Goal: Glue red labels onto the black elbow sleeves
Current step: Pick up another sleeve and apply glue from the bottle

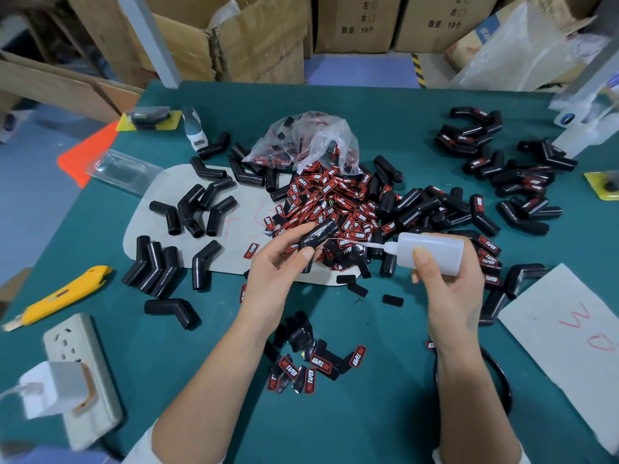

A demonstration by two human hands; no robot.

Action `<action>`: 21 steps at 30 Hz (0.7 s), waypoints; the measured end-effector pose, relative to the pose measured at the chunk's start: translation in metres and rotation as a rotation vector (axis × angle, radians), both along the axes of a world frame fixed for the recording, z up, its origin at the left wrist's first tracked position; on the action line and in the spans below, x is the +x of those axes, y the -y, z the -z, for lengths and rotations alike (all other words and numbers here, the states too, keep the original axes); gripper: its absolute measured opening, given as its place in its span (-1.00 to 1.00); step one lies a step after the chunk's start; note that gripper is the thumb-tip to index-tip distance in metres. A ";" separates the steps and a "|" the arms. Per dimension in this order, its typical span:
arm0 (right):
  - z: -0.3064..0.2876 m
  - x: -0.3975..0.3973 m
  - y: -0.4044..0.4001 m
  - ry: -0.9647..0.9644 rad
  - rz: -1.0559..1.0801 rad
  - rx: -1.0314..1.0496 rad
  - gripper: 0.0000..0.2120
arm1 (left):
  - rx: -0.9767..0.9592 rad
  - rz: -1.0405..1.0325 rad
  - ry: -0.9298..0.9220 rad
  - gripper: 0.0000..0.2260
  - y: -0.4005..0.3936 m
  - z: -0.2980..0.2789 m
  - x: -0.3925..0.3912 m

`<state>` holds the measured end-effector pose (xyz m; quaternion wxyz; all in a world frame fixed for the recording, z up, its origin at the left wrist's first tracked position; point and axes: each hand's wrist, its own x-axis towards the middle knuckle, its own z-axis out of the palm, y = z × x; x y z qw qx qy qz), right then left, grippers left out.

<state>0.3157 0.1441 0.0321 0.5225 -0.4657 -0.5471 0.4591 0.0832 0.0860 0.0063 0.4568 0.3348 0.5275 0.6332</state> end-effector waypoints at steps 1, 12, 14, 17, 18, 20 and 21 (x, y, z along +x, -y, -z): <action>0.000 0.001 0.000 -0.003 0.014 -0.006 -0.71 | 0.003 -0.002 0.004 -0.66 0.000 -0.001 0.000; -0.001 0.001 -0.001 -0.022 0.042 -0.005 -0.69 | 0.008 -0.003 -0.030 -0.67 0.002 -0.010 0.004; 0.000 0.001 0.000 -0.010 0.035 0.001 -0.70 | 0.009 -0.001 -0.036 -0.66 0.003 -0.010 0.005; 0.001 0.000 0.000 0.007 0.024 0.002 -0.69 | -0.002 -0.002 -0.045 -0.64 0.003 -0.010 0.005; 0.000 0.000 0.000 0.001 0.026 -0.001 -0.68 | -0.006 -0.003 -0.047 -0.63 0.003 -0.010 0.005; -0.001 0.001 0.000 -0.016 0.036 -0.008 -0.68 | -0.007 -0.002 -0.052 -0.62 0.003 -0.010 0.005; -0.001 0.001 0.000 -0.018 0.038 -0.007 -0.67 | -0.006 0.001 -0.055 -0.62 0.003 -0.010 0.005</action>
